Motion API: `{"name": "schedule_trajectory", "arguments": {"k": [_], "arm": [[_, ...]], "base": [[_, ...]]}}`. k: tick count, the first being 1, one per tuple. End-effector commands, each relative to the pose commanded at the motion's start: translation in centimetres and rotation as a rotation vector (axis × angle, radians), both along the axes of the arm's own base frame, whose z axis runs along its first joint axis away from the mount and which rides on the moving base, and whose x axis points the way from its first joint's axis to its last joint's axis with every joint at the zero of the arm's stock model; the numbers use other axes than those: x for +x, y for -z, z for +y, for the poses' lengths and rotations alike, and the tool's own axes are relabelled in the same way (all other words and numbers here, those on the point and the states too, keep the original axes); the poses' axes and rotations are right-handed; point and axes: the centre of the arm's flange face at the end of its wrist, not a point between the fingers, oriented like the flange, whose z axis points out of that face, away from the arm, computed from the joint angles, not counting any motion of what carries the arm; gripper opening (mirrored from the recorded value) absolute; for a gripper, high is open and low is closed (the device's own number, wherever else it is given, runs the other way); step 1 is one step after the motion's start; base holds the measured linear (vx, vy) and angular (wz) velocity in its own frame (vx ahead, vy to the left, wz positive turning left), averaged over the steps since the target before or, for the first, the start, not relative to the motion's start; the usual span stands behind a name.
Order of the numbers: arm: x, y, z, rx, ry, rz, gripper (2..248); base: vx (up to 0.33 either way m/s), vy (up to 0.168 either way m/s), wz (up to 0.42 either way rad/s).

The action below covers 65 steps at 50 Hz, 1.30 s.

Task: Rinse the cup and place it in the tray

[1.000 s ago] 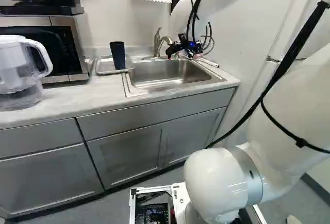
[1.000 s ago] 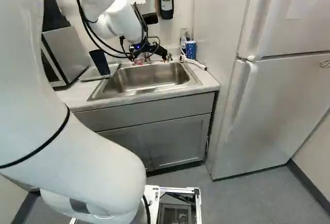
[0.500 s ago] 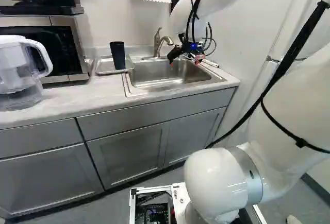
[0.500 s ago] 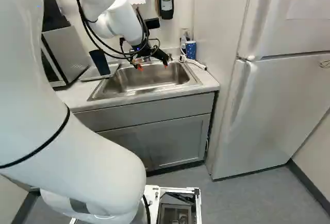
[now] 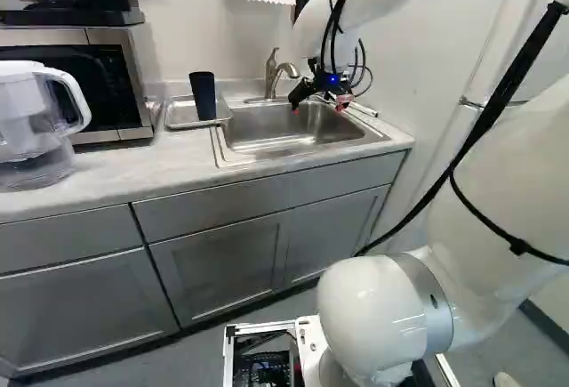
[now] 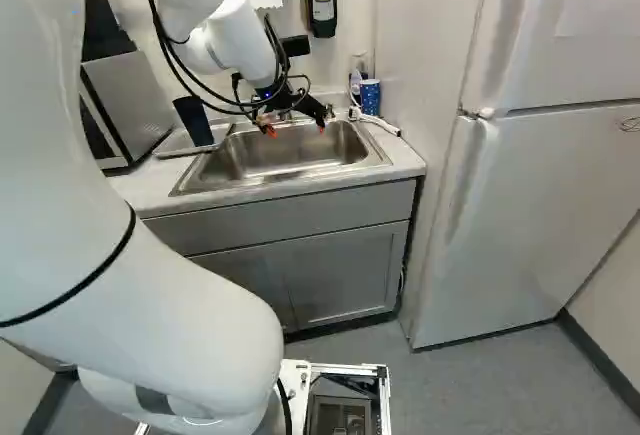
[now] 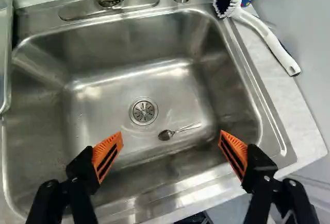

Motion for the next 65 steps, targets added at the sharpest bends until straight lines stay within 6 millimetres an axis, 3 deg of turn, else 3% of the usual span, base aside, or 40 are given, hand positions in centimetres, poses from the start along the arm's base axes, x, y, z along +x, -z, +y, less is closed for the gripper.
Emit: {"name": "schedule_trajectory", "arguments": {"k": [31, 65], "arm": [[0.00, 0.00, 0.00, 0.000, 0.000, 0.000, 247], [0.00, 0.00, 0.00, 0.000, 0.000, 0.000, 247]], "base": [[-0.009, -0.001, 0.001], [-0.138, 0.001, 0.036]]}}
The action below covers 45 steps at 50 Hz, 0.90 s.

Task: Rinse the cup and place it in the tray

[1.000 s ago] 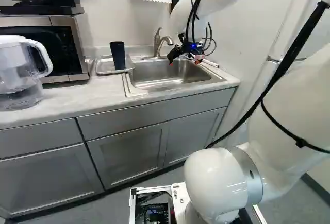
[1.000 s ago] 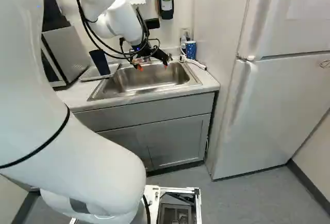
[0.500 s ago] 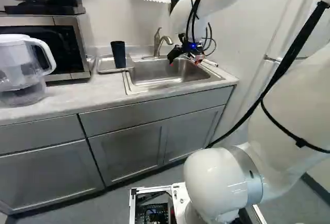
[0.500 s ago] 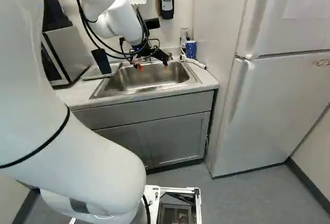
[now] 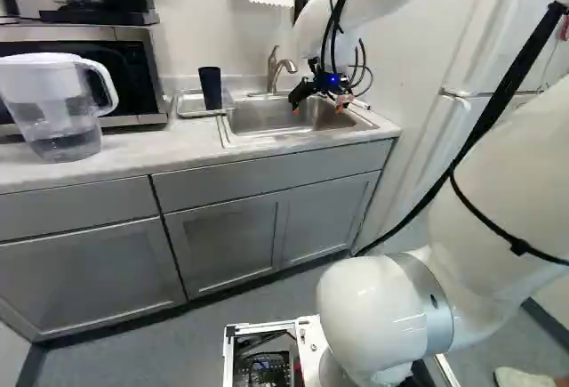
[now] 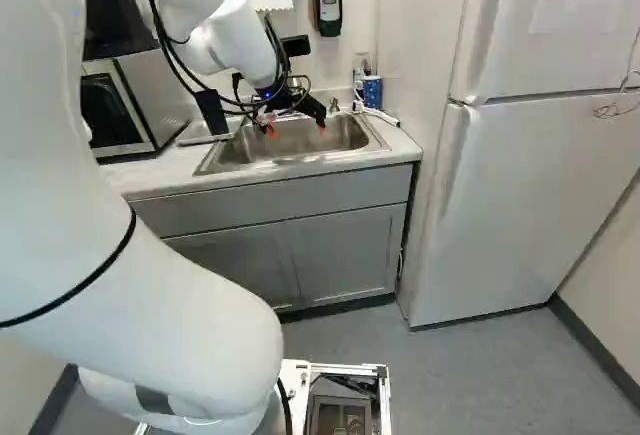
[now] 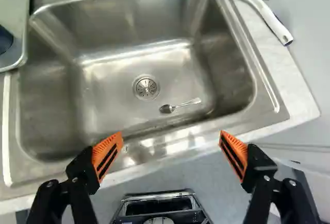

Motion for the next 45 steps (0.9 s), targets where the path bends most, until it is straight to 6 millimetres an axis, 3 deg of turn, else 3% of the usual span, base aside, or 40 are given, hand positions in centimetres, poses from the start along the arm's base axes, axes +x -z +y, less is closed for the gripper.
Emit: {"name": "schedule_trajectory", "arguments": {"k": [45], "arm": [[0.00, 0.00, 0.00, 0.000, 0.000, 0.000, 247]], "base": [[-0.159, 0.005, 0.173]]}}
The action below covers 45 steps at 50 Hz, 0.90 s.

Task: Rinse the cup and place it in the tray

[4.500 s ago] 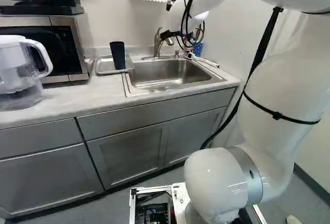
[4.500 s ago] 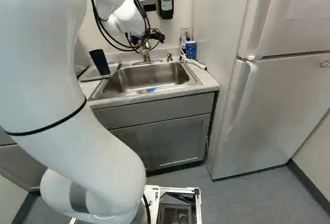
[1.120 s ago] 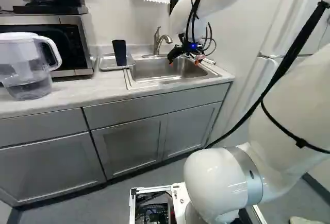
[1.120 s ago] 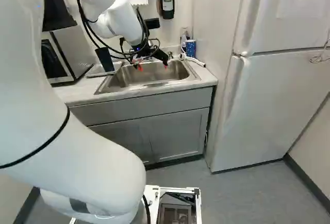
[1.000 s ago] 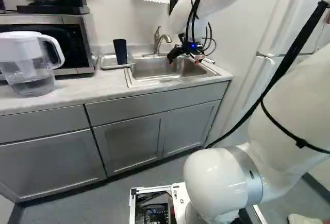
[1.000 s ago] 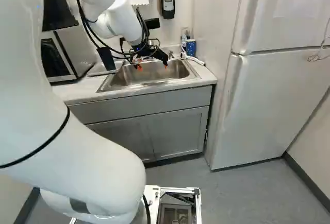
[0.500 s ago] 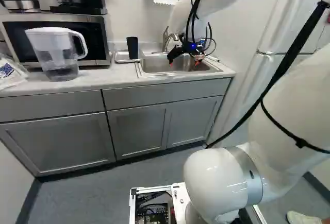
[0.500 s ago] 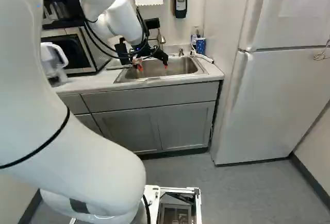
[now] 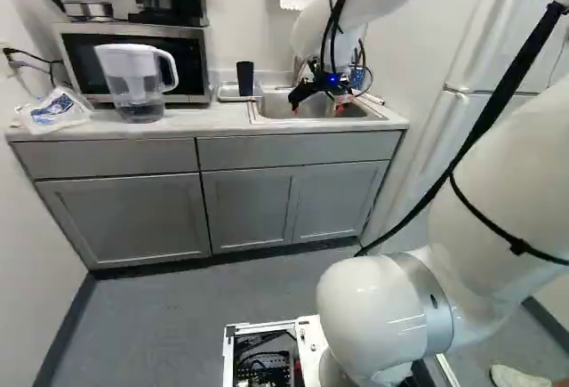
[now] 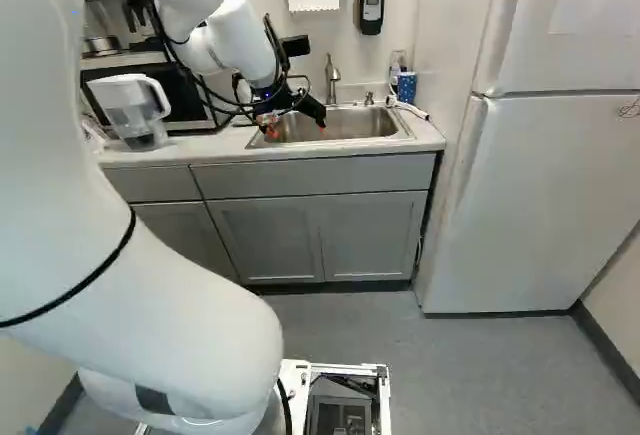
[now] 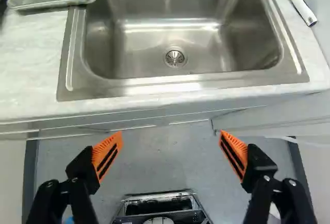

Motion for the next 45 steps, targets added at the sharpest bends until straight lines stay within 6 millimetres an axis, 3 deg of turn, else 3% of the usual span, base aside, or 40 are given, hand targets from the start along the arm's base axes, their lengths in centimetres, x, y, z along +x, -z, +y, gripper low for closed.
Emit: {"name": "schedule_trajectory", "arguments": {"k": [45], "arm": [[0.00, 0.00, 0.00, 0.000, 0.000, 0.000, 247]], "base": [[-0.130, -0.011, 0.033]]}}
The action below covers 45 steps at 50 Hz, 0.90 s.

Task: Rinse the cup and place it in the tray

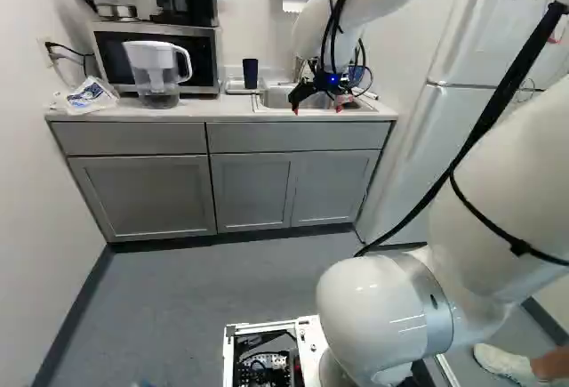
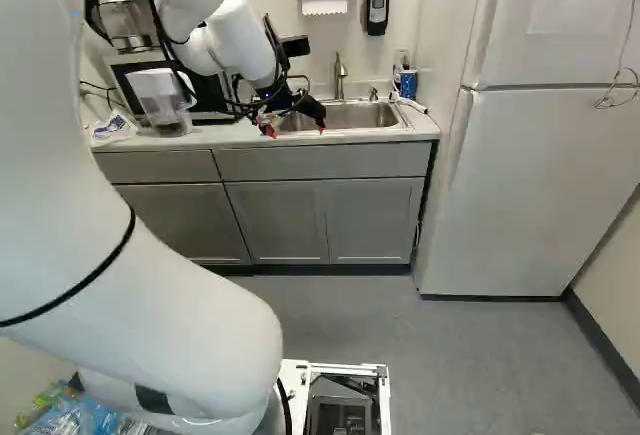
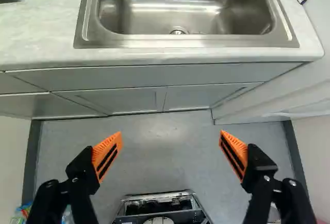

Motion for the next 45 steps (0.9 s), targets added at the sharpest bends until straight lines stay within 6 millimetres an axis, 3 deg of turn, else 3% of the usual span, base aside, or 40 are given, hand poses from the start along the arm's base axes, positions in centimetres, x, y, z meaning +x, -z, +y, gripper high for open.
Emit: {"name": "schedule_trajectory", "arguments": {"k": [45], "arm": [[0.00, 0.01, 0.00, 0.000, 0.000, 0.000, 247]], "base": [[-0.018, 0.000, 0.001]]}}
